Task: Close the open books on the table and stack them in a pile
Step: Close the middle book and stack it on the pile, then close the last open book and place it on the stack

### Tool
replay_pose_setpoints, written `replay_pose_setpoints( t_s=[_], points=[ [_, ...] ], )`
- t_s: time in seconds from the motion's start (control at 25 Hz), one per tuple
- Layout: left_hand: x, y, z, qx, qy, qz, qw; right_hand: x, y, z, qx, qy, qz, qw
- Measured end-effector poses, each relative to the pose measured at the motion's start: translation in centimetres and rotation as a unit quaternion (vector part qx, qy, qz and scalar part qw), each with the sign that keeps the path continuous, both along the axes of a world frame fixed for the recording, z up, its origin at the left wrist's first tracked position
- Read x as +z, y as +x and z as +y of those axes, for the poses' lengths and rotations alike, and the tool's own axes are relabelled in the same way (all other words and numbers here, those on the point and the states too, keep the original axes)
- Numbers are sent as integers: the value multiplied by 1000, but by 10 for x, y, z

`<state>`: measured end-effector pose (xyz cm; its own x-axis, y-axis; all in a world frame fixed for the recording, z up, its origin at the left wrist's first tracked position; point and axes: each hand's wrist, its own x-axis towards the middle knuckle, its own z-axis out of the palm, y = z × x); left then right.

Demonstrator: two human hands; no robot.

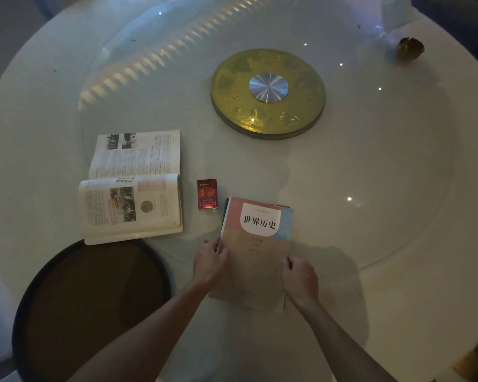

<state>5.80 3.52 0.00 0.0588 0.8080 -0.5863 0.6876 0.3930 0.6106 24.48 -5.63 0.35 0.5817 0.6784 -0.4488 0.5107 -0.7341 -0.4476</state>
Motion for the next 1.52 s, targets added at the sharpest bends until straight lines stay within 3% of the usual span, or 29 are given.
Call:
replay_pose_setpoints(
  t_s=[0.24,0.6,0.8,0.96,1.04,1.12,1.24,1.32,1.4,1.52],
  points=[
    [0,4,11,83,-57,-48,994,4,-3,10,-79,-13,16,997],
    [16,23,33,100,-71,-153,981,-2,26,44,-95,-14,-1,995],
    [30,-34,66,121,25,-123,985,18,-17,94,-12,87,-90,992],
    [51,-107,112,165,90,-110,976,44,-76,151,103,149,-262,948],
    [53,-146,131,196,114,-76,971,48,-108,174,184,178,-192,947],
    [47,-180,143,231,140,-32,962,49,-138,190,208,168,25,963],
    [36,-221,151,280,136,22,950,45,-175,202,163,62,219,960],
    [33,-238,151,310,96,4,946,39,-189,206,97,32,314,944],
    [31,-246,151,319,40,-39,946,35,-194,208,38,23,359,932],
    [25,-258,147,295,17,-42,954,29,-196,209,10,10,354,935]
  ],
)
